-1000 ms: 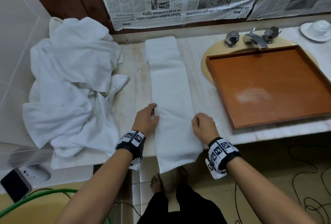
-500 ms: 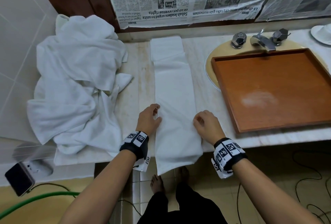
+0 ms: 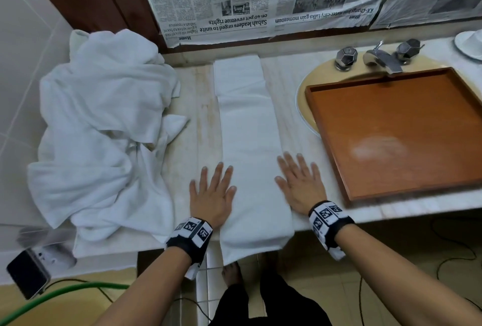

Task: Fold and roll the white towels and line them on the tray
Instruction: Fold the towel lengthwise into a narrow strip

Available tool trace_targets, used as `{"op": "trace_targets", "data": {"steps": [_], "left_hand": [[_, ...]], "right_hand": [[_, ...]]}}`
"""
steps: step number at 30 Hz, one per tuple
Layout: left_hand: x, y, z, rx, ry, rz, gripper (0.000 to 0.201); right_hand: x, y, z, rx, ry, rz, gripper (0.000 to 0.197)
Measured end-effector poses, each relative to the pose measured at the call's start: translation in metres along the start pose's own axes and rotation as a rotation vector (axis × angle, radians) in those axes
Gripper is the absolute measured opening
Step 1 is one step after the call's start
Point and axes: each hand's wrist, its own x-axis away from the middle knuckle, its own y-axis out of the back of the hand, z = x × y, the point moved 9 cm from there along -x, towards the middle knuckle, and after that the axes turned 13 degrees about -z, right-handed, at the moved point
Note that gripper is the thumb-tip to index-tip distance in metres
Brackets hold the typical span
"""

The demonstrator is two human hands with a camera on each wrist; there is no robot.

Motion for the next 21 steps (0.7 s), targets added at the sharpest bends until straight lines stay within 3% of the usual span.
{"op": "trace_targets", "data": {"steps": [3,5,8,16,19,21], "left_hand": [[-0.005,0.009,-0.006,0.098,0.046,-0.053,0.056],[-0.007,0.008,-0.030,0.089,-0.056,-0.065,0.058],[-0.003,-0.005,-0.049,0.060,-0.113,-0.028,0.064],[-0.003,0.009,0.005,0.104,0.143,-0.141,0.061],[0.007,0.012,-0.024,0.086,-0.036,-0.164,0.059],[0.013,-0.003,-0.043,0.029,-0.146,-0.082,0.057]], "right_hand": [[-0.003,0.020,0.012,-0.081,-0.035,-0.105,0.058],[-0.004,0.024,0.051,-0.125,0.100,-0.128,0.061],[0.003,-0.004,0.086,-0.106,0.244,-0.036,0.066],[-0.010,0.006,0.028,-0.035,0.014,-0.108,0.065],[0.008,0.006,0.056,-0.054,0.171,-0.133,0.061],[0.019,-0.009,0.072,-0.061,0.276,-0.020,0.061]]}}
